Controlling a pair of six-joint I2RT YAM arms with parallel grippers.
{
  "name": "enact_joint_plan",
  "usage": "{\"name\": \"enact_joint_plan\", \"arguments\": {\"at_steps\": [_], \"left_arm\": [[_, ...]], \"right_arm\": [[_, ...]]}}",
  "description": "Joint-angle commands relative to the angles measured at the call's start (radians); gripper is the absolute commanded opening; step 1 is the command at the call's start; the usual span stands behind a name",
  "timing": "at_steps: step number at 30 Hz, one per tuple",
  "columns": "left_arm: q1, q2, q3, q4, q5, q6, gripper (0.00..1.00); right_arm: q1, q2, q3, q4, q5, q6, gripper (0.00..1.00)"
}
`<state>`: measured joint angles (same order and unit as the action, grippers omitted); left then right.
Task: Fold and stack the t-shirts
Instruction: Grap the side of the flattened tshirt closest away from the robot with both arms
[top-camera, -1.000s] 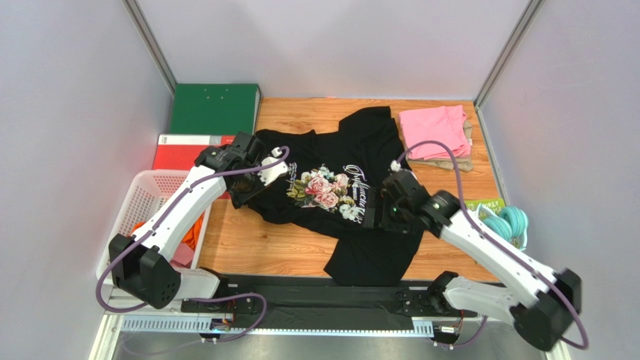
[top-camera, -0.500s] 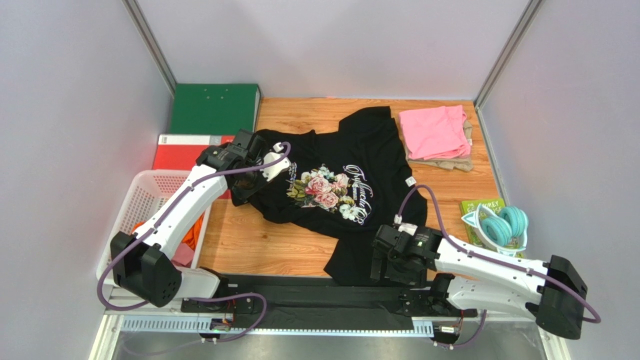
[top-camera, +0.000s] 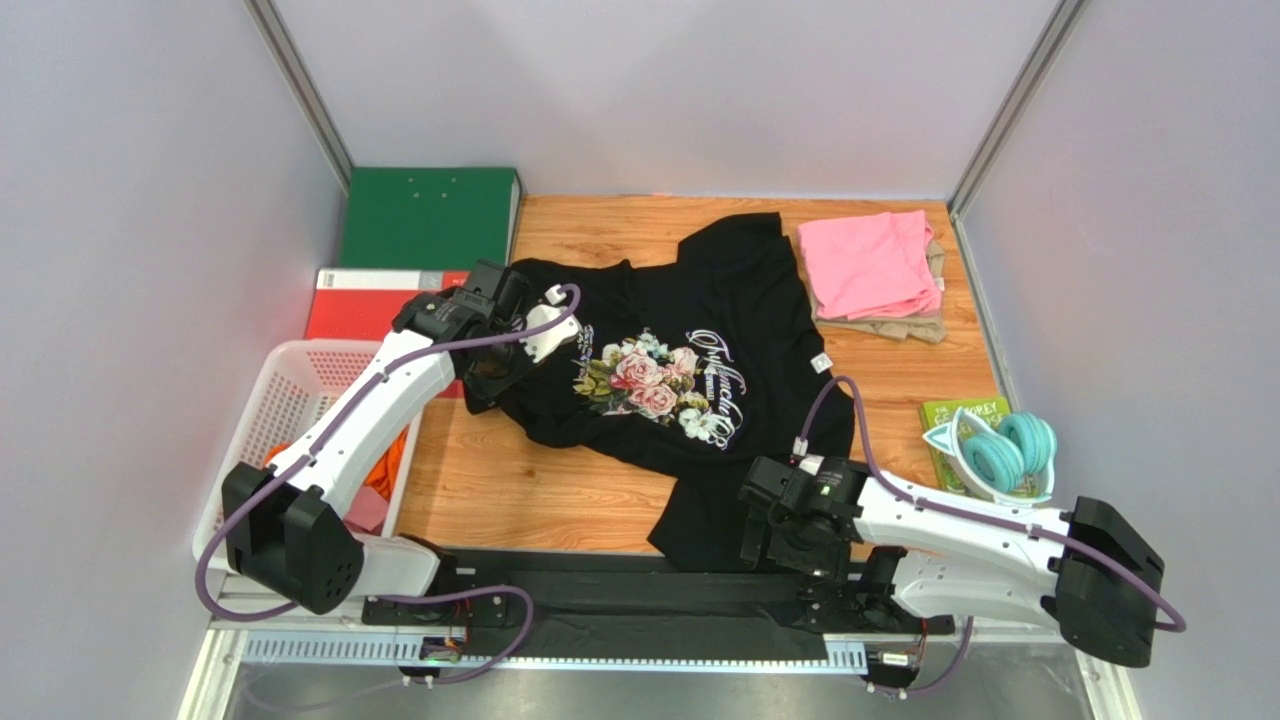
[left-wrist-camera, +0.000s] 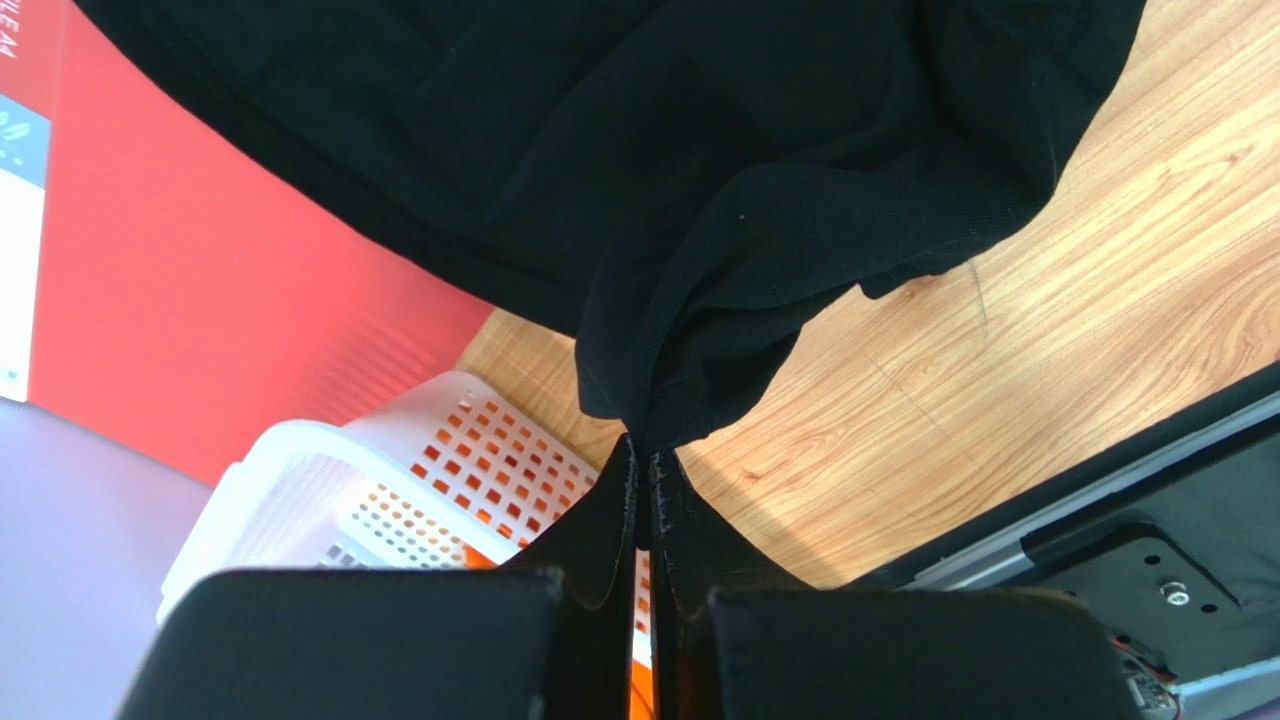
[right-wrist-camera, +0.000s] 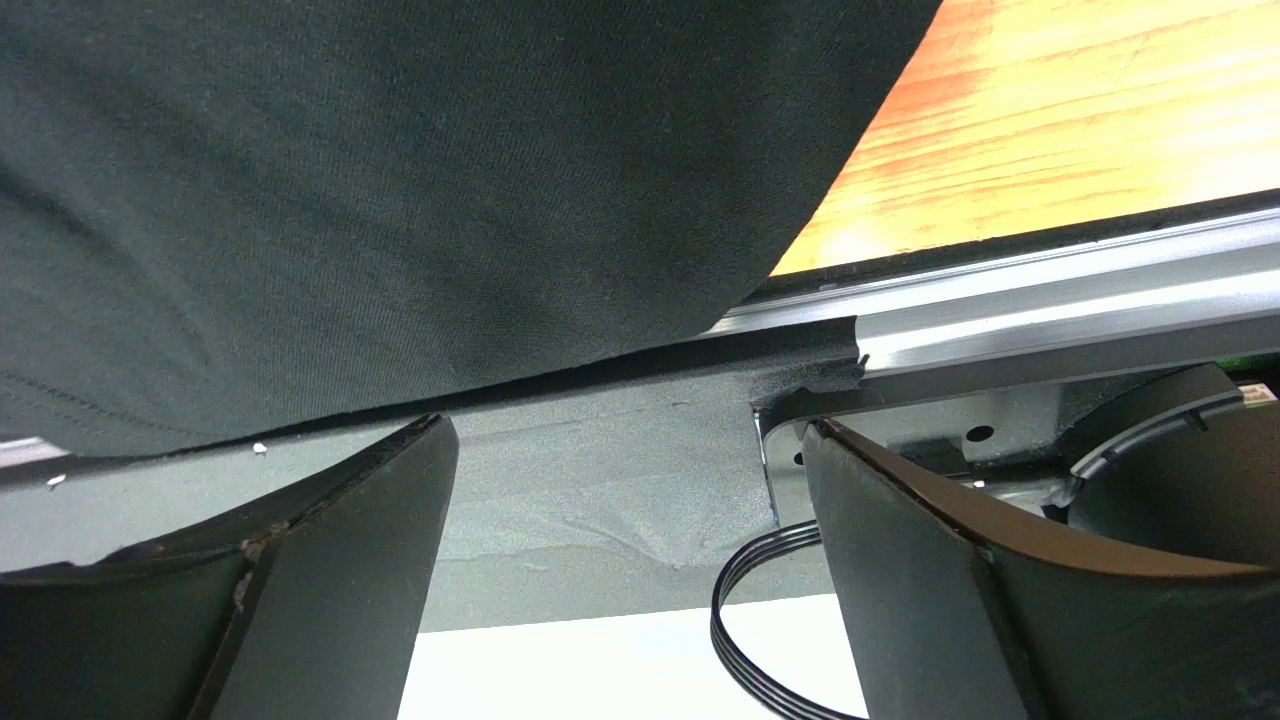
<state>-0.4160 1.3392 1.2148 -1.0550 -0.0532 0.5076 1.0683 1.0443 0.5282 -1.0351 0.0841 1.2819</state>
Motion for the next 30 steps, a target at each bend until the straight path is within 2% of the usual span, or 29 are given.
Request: {"name": "enact_joint_plan", "arguments": {"at_steps": [1, 9, 24, 30], "left_arm": [[0.005, -0.020, -0.012, 0.013, 0.015, -0.004, 0.00], [0.005, -0.038, -0.028, 0.012, 0.018, -0.009, 0.00], [0.008, -0.057, -0.054, 0.023, 0.018, -0.015, 0.00], [0.014, -0.069, -0.052, 0.016, 0.013, -0.007, 0.00]], "right_arm": [[-0.005, 0.063, -0.057, 0.202, 0.104, 0.022, 0.93], [-0.063, 0.074, -0.070, 0.234, 0.129, -0.027, 0.96], [-0.163, 0.103, 0.064, 0.182, 0.151, -0.179, 0.97], [-0.163, 0.074, -0.017, 0.234, 0.094, -0.133, 0.97]]}}
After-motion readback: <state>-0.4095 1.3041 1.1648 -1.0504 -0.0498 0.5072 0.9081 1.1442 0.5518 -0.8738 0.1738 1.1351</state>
